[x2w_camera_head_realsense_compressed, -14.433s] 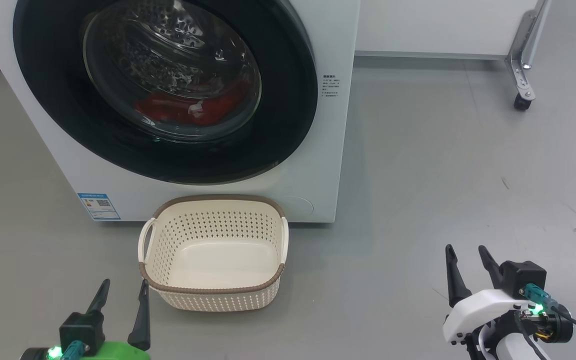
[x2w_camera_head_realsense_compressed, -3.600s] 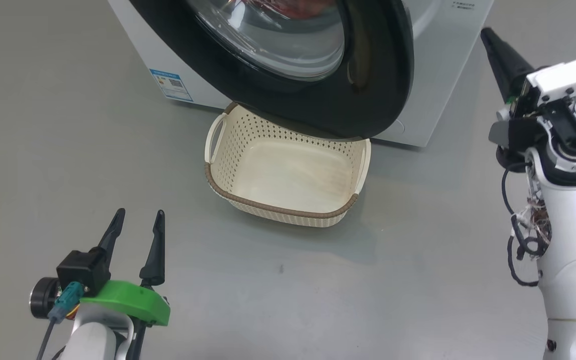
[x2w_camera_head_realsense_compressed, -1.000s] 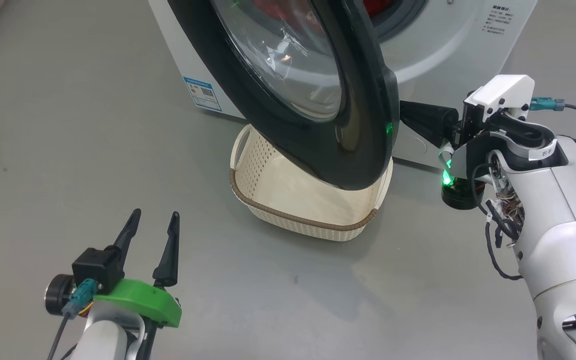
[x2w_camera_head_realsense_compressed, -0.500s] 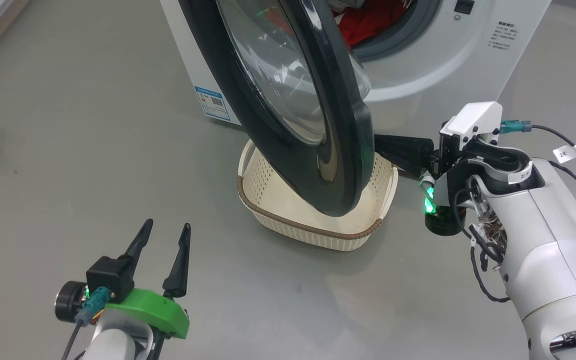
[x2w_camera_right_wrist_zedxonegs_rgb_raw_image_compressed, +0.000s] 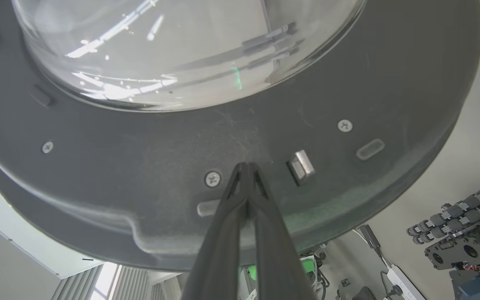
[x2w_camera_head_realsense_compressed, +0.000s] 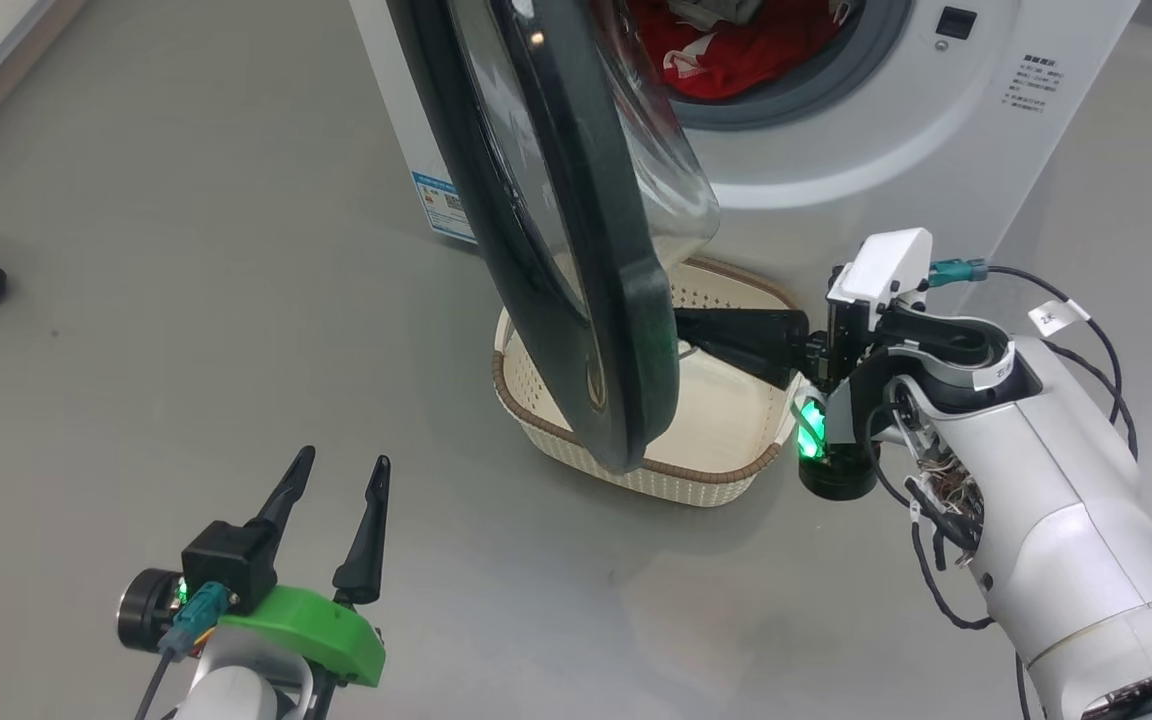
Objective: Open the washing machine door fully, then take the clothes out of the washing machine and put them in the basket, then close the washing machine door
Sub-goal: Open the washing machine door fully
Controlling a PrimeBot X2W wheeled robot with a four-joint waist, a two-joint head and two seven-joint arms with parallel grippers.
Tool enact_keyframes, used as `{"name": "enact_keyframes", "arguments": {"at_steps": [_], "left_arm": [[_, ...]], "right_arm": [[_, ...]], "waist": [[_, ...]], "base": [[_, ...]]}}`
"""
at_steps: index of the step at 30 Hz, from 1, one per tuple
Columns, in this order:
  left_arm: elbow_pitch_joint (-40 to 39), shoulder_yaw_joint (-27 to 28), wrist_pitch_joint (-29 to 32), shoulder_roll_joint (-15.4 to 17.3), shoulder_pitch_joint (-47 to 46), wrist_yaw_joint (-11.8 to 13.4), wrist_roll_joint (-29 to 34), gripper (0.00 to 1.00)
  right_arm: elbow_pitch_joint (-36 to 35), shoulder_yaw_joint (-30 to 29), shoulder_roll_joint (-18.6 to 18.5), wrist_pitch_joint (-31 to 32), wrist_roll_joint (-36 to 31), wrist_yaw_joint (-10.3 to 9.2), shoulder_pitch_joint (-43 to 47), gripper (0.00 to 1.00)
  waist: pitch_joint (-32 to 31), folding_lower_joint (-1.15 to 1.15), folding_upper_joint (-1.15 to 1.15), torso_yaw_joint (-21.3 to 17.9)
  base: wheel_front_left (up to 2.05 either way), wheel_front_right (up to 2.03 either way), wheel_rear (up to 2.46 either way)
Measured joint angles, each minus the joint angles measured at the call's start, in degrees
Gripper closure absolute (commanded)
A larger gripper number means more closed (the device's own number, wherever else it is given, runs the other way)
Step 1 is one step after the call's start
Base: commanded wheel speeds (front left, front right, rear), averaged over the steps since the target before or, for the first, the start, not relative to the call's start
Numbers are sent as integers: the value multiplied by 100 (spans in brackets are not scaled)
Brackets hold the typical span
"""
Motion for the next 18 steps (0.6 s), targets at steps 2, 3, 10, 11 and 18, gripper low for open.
{"name": "enact_keyframes", "arguments": {"at_steps": [2,3,10,11,18], "left_arm": [[-3,-9,0,0,1,34,0,0],[-4,-10,0,0,2,36,0,0],[-8,-67,0,0,19,38,-1,0],[-8,-76,0,0,20,40,-2,0],[-8,-157,0,3,21,43,-44,0]], "right_arm": [[-77,175,-1,9,125,0,32,100],[-103,255,1,11,182,0,40,100],[-294,727,2,-45,544,0,108,100],[-335,799,1,-53,611,0,133,100],[-533,1225,-3,-269,931,0,237,100]], "waist": [[-4,0,0,30],[-7,0,0,45],[-24,0,0,124],[-25,0,0,137],[0,0,0,268]], "base": [[0,0,0],[0,0,0],[0,0,0],[0,0,0],[0,0,0]]}}
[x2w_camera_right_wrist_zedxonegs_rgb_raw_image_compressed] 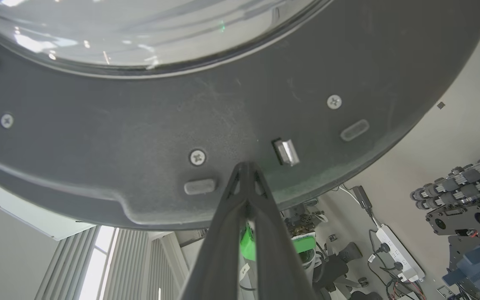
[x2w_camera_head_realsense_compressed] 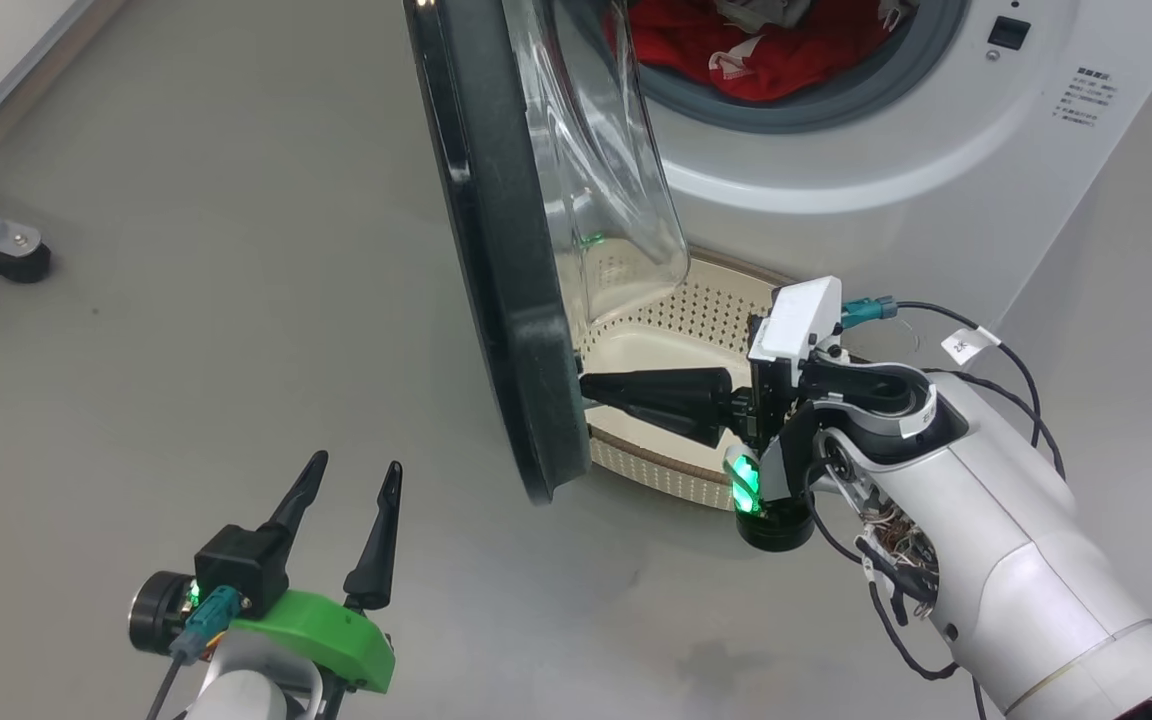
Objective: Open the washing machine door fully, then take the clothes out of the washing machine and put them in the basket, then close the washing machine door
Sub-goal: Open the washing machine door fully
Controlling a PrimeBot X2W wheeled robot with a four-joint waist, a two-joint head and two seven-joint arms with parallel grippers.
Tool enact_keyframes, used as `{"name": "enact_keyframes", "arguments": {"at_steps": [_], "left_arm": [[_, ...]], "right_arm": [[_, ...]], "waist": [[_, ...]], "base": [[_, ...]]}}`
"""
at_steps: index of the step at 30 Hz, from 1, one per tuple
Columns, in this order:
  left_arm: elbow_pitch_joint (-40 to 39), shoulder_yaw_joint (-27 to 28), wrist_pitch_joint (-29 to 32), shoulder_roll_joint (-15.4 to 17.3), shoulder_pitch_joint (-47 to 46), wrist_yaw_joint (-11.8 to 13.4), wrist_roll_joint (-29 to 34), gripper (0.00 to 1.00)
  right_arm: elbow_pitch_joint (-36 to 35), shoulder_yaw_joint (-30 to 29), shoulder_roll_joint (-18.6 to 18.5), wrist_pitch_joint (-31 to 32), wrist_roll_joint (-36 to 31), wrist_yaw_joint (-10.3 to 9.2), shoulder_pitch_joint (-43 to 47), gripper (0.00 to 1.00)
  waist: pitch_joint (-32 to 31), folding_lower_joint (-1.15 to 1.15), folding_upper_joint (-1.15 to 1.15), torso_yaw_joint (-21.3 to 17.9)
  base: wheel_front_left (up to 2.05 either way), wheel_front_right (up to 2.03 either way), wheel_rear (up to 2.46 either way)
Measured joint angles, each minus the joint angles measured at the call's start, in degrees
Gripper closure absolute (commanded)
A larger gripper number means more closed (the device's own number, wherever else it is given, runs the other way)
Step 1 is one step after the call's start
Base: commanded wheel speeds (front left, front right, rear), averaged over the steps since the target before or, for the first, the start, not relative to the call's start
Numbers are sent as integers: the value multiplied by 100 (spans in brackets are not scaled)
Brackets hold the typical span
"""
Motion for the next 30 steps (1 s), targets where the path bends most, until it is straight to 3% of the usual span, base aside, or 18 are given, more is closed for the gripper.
{"name": "enact_keyframes", "arguments": {"at_steps": [16,30], "left_arm": [[-52,2,0,1,24,71,-118,0],[-138,244,0,0,35,154,-145,0]], "right_arm": [[-455,868,-8,-547,811,0,53,100],[-552,1148,10,-1029,1020,7,22,100]], "waist": [[37,0,0,140],[-7,0,0,-32]], "base": [[0,0,0],[0,0,0]]}}
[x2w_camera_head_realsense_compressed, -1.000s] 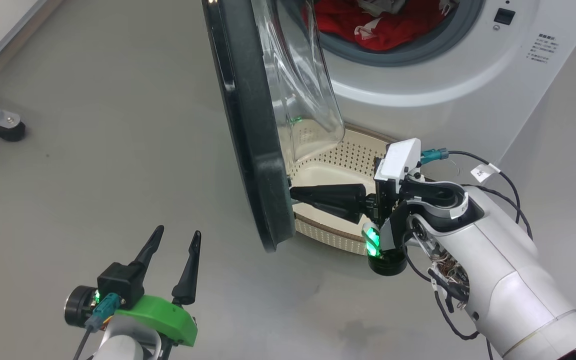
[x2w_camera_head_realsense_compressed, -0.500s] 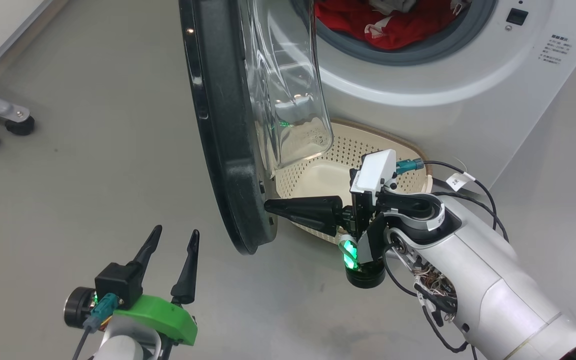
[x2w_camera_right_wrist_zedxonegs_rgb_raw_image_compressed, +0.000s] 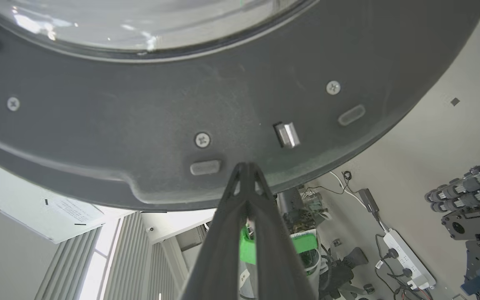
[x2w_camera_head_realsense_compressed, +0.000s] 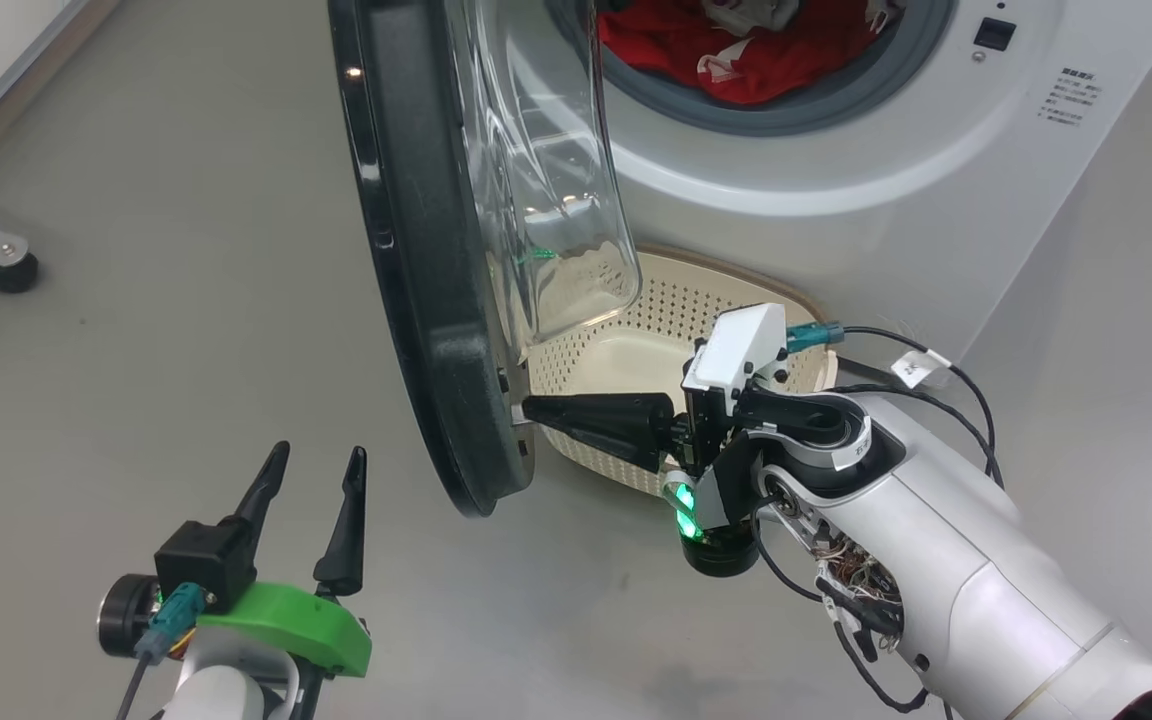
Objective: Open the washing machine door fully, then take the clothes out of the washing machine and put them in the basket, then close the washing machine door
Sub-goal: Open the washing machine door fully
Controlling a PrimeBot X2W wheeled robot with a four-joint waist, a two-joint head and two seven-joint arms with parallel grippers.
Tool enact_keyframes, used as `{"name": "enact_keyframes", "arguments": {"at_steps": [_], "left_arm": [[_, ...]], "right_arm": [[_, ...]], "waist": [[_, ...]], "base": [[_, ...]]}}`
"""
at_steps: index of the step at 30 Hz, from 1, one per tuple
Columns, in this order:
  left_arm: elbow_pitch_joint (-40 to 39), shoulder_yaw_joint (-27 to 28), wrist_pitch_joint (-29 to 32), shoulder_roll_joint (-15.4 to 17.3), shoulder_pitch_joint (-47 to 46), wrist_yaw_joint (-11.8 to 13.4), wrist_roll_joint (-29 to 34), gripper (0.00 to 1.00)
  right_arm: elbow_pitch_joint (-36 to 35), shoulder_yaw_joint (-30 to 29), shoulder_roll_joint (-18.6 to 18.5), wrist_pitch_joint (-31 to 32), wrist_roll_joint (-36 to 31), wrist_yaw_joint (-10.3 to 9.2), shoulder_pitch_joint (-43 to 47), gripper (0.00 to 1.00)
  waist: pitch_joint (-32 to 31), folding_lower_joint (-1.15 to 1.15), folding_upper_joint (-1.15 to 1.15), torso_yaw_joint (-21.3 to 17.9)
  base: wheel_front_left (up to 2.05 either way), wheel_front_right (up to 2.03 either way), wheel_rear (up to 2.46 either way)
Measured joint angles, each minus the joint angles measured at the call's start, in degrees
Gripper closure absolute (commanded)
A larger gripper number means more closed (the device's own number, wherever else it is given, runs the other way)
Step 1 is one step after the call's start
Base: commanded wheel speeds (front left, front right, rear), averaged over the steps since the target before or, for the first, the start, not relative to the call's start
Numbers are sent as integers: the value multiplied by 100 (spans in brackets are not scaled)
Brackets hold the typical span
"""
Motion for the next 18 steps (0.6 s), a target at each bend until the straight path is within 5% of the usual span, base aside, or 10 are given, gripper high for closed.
{"name": "enact_keyframes", "arguments": {"at_steps": [10,15,18], "left_arm": [[-10,288,0,45,148,49,208,0],[-3,533,0,137,334,98,222,0],[-9,611,0,164,415,99,224,0]], "right_arm": [[77,149,-370,-880,-1274,677,44,100],[-1,305,-859,-1962,-2507,1313,150,100],[-52,461,-1115,-2568,-3261,1366,183,100]], "waist": [[-300,0,0,-358],[-524,0,0,-655],[-638,0,0,-821]], "base": [[0,0,0],[0,0,0],[0,0,0]]}}
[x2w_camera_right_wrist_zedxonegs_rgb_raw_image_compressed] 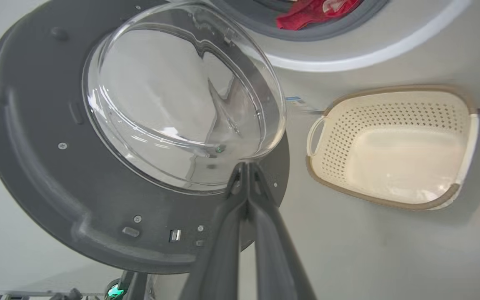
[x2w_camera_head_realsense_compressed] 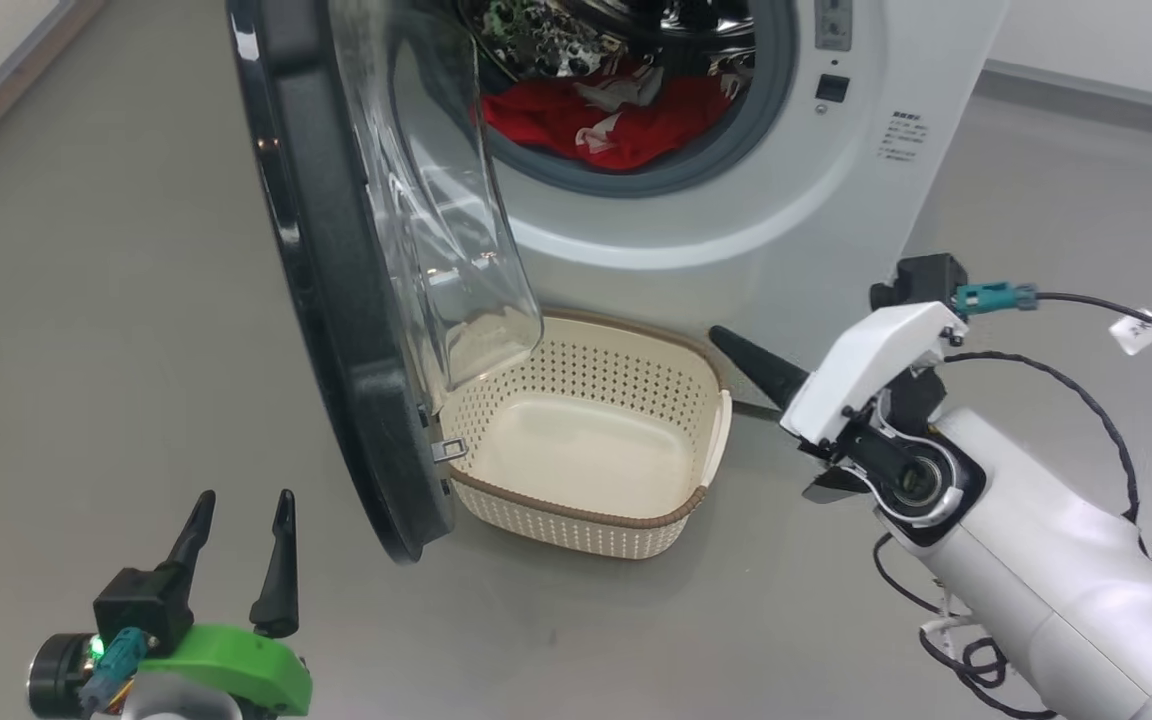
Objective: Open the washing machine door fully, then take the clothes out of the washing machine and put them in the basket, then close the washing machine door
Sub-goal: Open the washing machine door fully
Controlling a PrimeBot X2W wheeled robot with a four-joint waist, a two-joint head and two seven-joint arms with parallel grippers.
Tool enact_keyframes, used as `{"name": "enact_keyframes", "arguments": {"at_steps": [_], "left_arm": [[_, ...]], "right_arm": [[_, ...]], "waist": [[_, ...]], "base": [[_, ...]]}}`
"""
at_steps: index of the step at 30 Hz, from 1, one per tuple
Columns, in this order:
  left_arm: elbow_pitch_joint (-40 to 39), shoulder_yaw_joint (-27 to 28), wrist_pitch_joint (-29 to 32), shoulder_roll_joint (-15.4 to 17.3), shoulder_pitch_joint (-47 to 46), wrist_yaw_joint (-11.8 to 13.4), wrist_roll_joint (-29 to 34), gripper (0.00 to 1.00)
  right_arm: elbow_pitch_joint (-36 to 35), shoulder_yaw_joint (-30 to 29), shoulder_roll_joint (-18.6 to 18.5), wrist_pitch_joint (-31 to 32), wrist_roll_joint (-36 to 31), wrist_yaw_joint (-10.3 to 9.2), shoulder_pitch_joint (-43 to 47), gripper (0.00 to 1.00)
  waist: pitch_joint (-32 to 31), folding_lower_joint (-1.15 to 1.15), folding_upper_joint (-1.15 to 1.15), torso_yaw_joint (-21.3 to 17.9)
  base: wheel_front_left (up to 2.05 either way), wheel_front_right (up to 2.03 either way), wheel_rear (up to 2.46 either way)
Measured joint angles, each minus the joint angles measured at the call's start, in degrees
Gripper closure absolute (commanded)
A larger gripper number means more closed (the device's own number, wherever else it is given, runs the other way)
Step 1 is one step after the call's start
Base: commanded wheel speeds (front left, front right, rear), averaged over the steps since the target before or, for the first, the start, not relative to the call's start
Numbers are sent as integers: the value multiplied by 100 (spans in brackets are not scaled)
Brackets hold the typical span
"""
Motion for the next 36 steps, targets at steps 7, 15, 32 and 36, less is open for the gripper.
{"name": "enact_keyframes", "arguments": {"at_steps": [7,15,32,36], "left_arm": [[-52,216,0,235,165,-1,82,0],[-171,511,0,425,286,-1,85,0],[-313,684,0,404,514,-14,125,0],[-330,790,0,360,518,-14,119,0]], "right_arm": [[-77,396,-514,-1438,-1545,-2,391,100],[-129,672,-888,-2706,-2691,-334,894,100],[-888,-942,-990,-2464,-3777,-1306,1587,100],[-1180,-1284,-957,-2464,-4334,-1315,1939,100]], "waist": [[-248,0,0,-404],[-465,0,0,-858],[-580,0,0,-1405],[-545,0,0,-1438]], "base": [[0,0,0],[0,0,0],[0,0,0],[0,0,0]]}}
